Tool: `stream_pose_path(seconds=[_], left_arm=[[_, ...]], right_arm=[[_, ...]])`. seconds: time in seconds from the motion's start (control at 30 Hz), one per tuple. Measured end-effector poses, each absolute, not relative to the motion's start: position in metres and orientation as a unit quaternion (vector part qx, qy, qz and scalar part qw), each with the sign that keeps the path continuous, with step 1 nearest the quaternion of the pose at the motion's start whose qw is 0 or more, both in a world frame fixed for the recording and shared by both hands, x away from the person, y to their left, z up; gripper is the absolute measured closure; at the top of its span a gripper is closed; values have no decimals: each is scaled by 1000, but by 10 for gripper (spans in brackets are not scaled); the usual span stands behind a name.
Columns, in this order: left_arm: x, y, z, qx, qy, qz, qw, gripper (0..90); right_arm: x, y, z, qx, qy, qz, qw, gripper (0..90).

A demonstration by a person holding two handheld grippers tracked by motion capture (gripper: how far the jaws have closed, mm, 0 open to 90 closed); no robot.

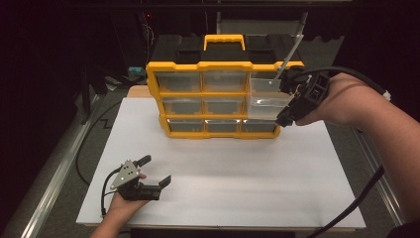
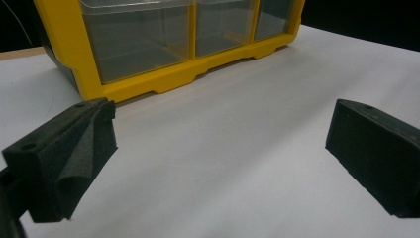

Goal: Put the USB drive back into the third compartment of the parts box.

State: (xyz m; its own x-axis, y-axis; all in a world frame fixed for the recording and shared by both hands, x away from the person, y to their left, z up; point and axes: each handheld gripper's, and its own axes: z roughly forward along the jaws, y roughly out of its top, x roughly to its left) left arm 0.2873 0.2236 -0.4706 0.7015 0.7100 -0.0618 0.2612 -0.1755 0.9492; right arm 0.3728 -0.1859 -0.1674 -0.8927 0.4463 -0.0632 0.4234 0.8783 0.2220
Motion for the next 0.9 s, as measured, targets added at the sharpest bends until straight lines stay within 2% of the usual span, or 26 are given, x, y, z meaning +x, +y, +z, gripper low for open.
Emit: stream_pose_path(seconds=[0.4, 0.9], left_arm=[[287, 224, -471, 739, 329, 202, 553, 4], [288, 224, -471, 738, 330, 201, 553, 5]], right_arm=[[379, -192, -144, 230, 965, 111, 52, 796], [393, -186, -125, 235, 963, 113, 69, 796]])
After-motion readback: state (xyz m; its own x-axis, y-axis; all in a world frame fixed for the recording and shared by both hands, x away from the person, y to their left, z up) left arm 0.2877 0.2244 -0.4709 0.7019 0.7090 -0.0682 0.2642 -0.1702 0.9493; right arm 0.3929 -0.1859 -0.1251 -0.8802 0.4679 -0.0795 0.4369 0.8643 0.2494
